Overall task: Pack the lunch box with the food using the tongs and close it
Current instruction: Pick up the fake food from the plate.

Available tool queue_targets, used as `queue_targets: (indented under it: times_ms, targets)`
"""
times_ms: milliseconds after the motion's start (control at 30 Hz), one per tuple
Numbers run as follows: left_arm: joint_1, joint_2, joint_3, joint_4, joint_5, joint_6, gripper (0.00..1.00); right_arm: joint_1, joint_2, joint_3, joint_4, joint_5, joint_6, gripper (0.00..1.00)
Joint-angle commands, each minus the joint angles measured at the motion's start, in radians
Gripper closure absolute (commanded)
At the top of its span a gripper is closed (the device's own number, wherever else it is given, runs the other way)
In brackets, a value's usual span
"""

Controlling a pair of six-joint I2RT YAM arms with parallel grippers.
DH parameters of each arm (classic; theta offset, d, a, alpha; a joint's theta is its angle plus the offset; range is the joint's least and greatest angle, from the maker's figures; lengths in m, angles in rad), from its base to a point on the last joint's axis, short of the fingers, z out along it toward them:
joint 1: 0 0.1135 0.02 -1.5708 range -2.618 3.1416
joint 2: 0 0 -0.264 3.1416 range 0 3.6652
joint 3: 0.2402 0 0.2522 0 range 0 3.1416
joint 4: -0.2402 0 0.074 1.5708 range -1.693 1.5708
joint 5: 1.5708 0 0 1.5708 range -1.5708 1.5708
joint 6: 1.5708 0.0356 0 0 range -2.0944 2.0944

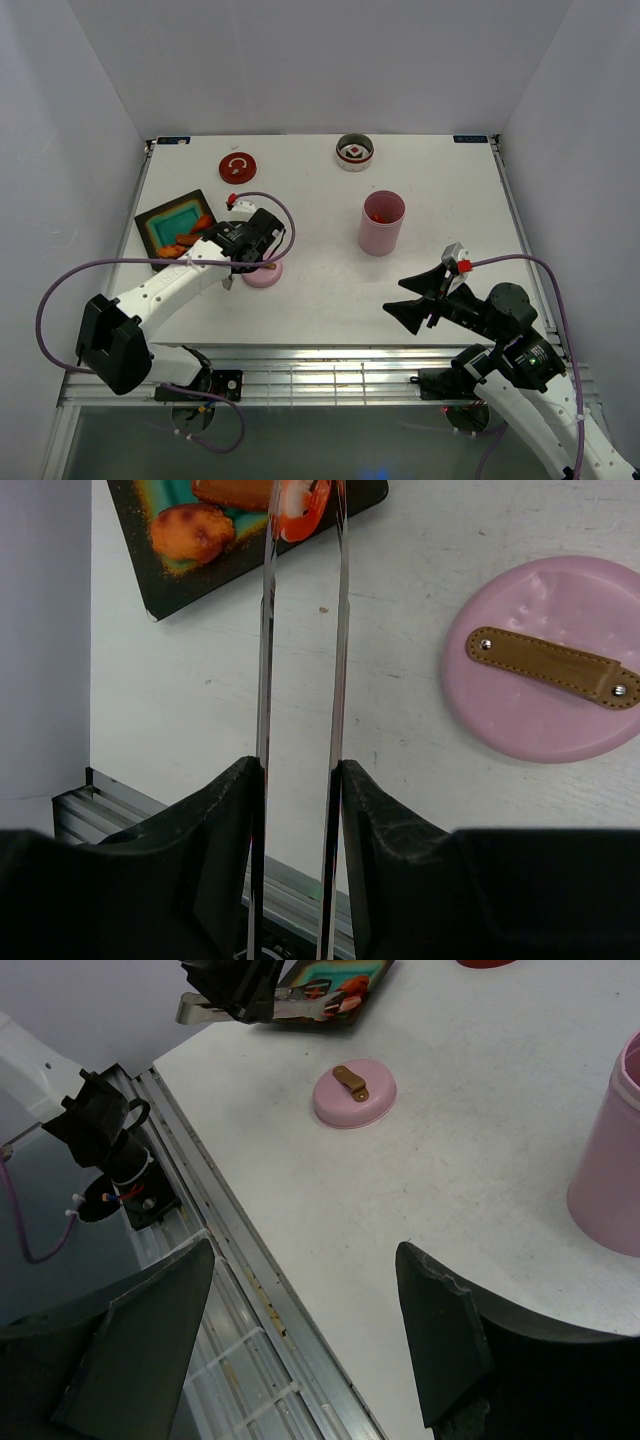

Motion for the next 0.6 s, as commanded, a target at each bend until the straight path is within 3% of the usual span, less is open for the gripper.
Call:
queue_targets:
  times_ms: [0,567]
  targets:
    - [-0.015,0.001,0.005,0.018,-0.037,-0.003,0.52,0.005,0.007,0.008,0.047,-0.013,-0.012,0.21]
    - [-0.024,0.08,-0.017,0.051,-0.066,0.008,0.52,0.005,0.005,0.01,0.044,-0.015,-0.01,0.21]
